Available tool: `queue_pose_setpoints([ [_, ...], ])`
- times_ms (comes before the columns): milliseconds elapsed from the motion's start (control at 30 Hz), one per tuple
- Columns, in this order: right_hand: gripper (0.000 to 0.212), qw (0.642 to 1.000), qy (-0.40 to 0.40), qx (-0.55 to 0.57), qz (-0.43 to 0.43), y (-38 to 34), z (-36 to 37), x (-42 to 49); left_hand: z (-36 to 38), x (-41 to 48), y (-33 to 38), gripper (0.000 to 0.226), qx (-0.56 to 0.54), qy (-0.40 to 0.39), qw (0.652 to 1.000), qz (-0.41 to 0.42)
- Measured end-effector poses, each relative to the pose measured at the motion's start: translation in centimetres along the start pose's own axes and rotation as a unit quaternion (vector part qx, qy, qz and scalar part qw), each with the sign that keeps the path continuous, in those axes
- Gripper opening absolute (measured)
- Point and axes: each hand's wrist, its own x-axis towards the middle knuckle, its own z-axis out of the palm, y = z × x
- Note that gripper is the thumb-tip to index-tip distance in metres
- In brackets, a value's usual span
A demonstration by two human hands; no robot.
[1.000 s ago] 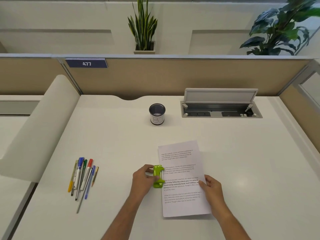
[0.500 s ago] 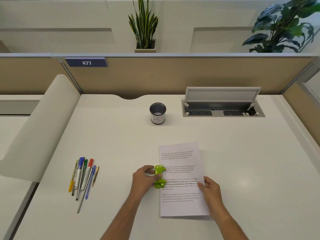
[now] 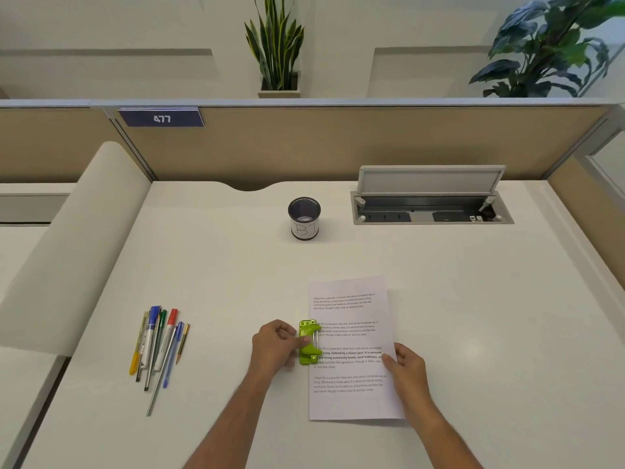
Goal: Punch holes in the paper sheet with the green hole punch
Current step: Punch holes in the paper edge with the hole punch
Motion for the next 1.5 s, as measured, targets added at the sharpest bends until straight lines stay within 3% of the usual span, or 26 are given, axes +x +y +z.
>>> queue_pose_setpoints([
  [533, 0.024, 1.000, 0.004, -0.017, -0.001, 0.6, 0.1, 0.5, -0.7, 1.0, -0.1, 0.046, 0.062, -0.022, 0.997, -0.041],
  [1167, 0.026, 0.999, 0.010, -0.040, -0.021, 1.4, 0.1, 1.0, -0.2, -0.2, 0.5, 0.044, 0.086, 0.001, 0.996, -0.002],
  [1500, 0.026, 1.000, -0.003, -0.022, -0.019, 0.6, -0.5, 0.6, 1.2, -1.9, 2.2, 0.036, 0.205, 0.060, 0.976, 0.048],
])
